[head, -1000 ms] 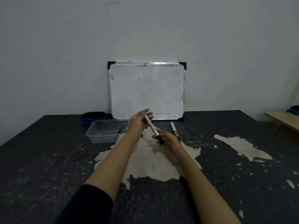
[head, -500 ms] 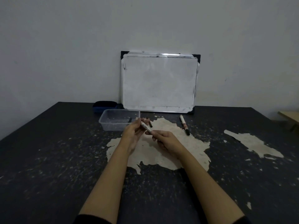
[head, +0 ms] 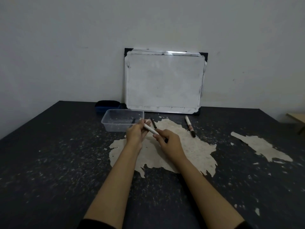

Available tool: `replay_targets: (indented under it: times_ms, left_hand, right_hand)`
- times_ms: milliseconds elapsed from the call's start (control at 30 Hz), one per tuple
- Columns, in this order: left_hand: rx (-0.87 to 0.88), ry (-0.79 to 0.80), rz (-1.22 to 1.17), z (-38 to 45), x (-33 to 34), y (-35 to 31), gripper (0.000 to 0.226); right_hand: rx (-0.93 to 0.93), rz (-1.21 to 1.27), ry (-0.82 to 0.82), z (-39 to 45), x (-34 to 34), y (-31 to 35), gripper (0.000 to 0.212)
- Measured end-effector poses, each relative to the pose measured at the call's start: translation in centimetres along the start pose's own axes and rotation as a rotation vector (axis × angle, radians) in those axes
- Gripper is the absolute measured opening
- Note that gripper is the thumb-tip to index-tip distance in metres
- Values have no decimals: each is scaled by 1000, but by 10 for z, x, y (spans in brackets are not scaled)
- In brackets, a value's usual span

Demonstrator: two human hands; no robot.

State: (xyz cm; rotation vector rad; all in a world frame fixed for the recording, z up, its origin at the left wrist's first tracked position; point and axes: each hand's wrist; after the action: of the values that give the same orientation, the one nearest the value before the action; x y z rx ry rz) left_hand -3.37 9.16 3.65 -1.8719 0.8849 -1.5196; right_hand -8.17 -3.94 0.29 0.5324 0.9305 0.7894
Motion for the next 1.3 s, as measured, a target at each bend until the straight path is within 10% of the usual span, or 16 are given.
replay_targets:
  times_ms: [200,367,633,833,1033,1300]
  left_hand:
    - [124,-91,59,-3,-8,-11,24]
    - [466,120,901,-14,-29,-5,19]
    - [604,214,1319,-8,-30,13,32]
    - [465,143,936,-9,-28,7,21]
    - [-187,241,62,-16,-13,-2,39]
    - [-504,390,-135,-26,-10,-9,54]
  right_hand:
    - [64,74,-41,1,-13,-13,29]
    - [182,202,12,4,-21,-20,28]
    - [356,528,-80,4,-30,-14,22]
    - [422,767,-154,8,-33,-18,23]
    - [343,699,-222,10,-38,-1,23]
    - [31,426,-417,15,-45,33,23]
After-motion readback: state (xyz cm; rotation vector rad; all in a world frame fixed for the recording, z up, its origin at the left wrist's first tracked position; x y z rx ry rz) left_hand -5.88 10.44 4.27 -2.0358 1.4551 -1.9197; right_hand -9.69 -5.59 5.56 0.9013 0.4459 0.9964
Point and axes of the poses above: each hand's wrist, its own z-axis towards the middle knuckle, its own x-axis out of the palm, y = z × x, and after that the axes turned 1 degree about z, right-handed
